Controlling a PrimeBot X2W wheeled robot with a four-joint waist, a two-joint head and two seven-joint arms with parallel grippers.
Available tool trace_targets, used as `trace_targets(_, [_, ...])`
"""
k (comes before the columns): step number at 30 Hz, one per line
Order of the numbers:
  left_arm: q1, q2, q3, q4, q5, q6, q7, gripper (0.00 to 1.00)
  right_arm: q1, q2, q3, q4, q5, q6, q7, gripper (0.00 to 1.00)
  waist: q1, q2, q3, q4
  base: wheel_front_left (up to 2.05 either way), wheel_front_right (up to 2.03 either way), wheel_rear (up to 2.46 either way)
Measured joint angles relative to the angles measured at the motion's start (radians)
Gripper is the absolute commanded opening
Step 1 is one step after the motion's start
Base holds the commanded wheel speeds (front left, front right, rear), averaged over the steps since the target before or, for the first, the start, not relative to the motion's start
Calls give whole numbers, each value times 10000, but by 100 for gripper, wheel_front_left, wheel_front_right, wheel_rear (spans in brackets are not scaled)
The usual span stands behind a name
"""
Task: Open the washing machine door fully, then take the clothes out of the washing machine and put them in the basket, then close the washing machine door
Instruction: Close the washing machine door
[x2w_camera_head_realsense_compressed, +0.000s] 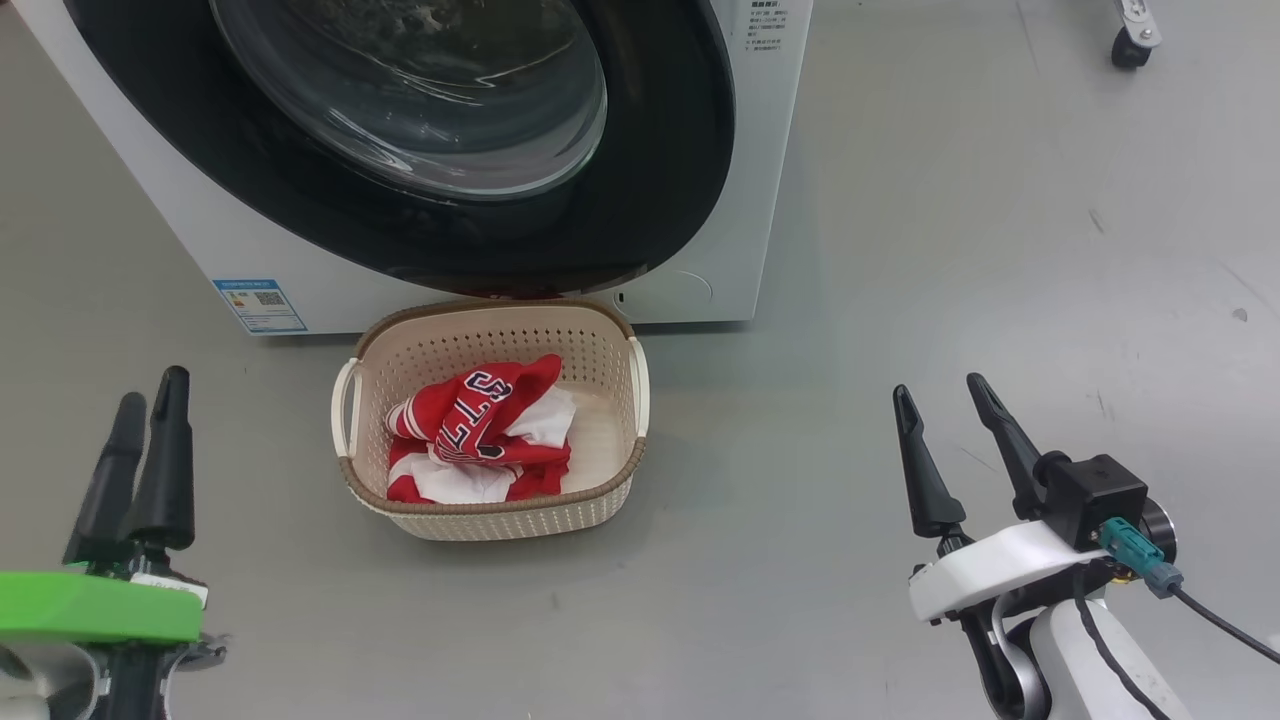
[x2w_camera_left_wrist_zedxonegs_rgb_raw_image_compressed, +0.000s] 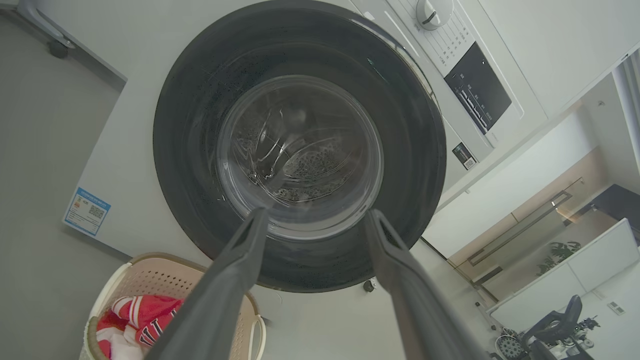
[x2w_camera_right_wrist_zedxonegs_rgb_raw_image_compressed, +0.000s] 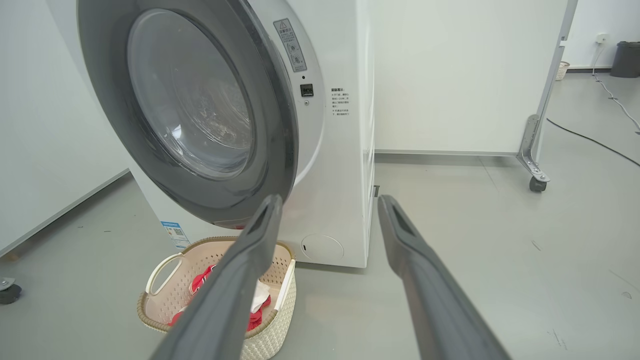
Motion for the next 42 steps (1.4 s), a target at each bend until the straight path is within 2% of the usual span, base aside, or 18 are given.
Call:
trace_targets(8, [603,677,-516,-59,4013,59,-1701,100,240,-150,-236,-56,-2,-12,0,100,0,0,-365,48,0,0,0])
trace_targets(12, [967,878,-832,-27,5457,654,-2125,100,373,-150,-232,-50,-77,-12,0,100,0,0,-555,57,0,0,0])
trace_targets(16, [1468,980,-1244,150,6429,1221,-2242,100,596,-136,-167,-36,-88,-12,0,100,0,0,-737,32,0,0,0])
trace_targets(20, [1846,978,-1609,387,7031,1680,-2257,100,807,-104,-104,4,-88,-10,0,100,0,0,-827,-31,0,0,0])
trace_targets(26, [2142,861,-1958,522,7473,2073,-2314,100,1090,-71,-104,54,-75,-13,0,100,0,0,-920,-92,0,0,0])
trace_targets(37, [2293,305,-2092,671,7823,2217,-2341,100,1269,-58,-180,50,-73,-109,0,100,0,0,-997,-132,0,0,0])
trace_targets(42, [2313,249,-2088,713,7906,2276,-2341,100,1270,-61,-232,35,-73,-113,0,100,0,0,-995,-152,0,0,0])
